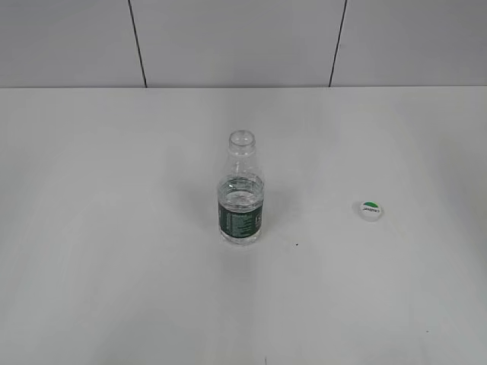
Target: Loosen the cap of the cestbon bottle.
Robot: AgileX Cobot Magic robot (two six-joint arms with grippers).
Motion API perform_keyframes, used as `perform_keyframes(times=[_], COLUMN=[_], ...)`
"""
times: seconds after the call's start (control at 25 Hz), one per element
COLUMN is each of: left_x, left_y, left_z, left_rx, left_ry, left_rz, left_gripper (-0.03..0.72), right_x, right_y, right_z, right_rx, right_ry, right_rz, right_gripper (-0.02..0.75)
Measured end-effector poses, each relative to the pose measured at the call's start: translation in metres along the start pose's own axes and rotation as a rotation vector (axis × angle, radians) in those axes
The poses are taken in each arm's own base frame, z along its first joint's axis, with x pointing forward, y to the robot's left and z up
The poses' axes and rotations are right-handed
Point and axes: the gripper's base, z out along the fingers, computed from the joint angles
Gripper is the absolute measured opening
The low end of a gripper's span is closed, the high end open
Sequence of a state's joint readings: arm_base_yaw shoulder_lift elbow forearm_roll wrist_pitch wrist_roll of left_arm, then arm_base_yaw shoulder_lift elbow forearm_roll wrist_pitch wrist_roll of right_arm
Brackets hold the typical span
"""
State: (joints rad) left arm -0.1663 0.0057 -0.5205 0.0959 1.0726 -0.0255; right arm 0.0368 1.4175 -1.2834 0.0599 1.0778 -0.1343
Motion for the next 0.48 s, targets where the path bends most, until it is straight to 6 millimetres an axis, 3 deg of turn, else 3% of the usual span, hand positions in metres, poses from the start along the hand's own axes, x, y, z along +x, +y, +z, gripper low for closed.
perform_keyframes(times=[0.32,0.48], left_x=[0.001,0.001], left_y=[-0.003,-0.003], left_z=[-0.002,-0.002], left_rx=[0.035,0.035], left_ry=[-0.013,-0.013], left_rz=[0.024,0.026], left_gripper=[0.506,0.506], right_x=[0.001,0.008], right_y=[0.000,0.002], right_z=[-0.003,-0.018], right_rx=[0.001,-0.002], right_ry=[-0.006,-0.005], right_rz=[-0.005,-0.008], right_gripper=[0.589,0.589])
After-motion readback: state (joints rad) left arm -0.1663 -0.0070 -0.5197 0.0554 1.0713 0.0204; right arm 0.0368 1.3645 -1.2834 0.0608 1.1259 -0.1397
